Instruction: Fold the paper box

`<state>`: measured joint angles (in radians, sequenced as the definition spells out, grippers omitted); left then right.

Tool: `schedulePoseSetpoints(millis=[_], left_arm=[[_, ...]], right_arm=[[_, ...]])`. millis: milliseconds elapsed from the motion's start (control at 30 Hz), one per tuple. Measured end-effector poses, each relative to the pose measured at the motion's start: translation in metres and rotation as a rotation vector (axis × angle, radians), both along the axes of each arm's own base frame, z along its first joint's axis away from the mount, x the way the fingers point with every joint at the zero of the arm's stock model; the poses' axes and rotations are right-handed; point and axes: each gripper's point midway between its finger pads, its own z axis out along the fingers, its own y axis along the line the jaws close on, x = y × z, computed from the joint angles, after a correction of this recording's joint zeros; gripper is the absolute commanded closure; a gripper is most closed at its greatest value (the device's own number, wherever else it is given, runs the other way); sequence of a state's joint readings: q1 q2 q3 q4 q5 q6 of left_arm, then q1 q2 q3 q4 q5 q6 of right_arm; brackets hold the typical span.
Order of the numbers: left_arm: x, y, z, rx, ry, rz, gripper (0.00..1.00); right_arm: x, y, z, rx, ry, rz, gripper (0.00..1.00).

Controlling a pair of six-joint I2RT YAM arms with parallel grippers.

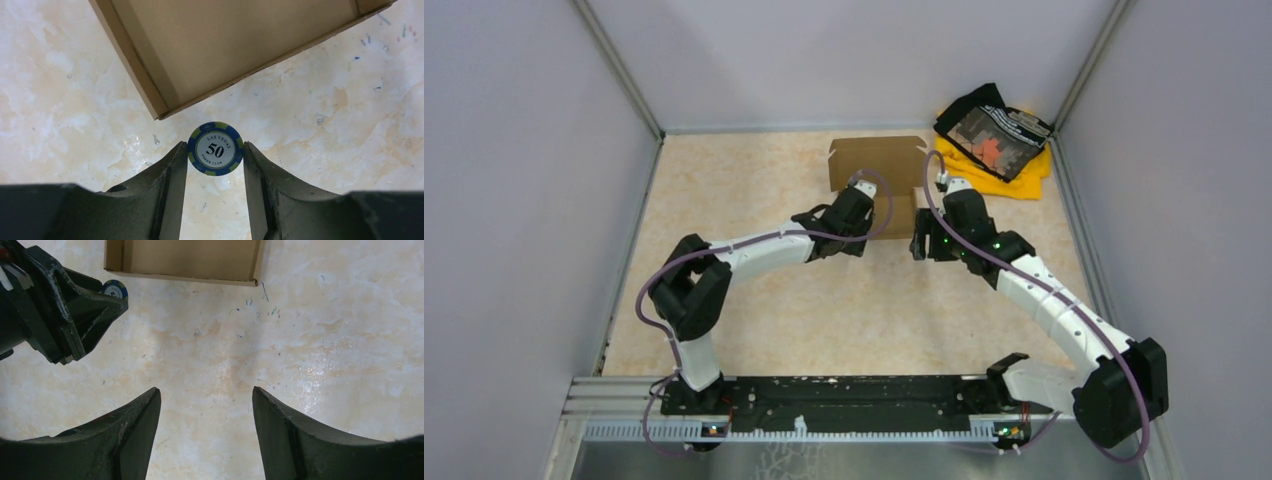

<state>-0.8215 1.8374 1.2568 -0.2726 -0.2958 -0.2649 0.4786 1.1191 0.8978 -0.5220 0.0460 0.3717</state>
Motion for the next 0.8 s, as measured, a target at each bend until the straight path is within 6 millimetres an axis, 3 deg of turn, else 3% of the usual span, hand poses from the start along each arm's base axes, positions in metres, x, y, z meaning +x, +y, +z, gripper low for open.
schedulePoseSetpoints(millis=[367,567,800], left_arm=[[0.026,-0.022,0.030,-0.034,-0.062,-0.017,0.51],[0.045,-0.027,0.023,-0.021,-0.066,-0.013,0.51],[0.069,-0.021,0.007,-0.019,-0.046,0.011,0.51]], right_arm=[[0.004,-0.011,0.007,0.011,-0.018,-0.026,0.34],[0.005,-0.014,0.009,0.021,-0.023,-0.032,0.33],[0.007,-0.018,0.009,0.031,-0.023,-0.044,0.34]])
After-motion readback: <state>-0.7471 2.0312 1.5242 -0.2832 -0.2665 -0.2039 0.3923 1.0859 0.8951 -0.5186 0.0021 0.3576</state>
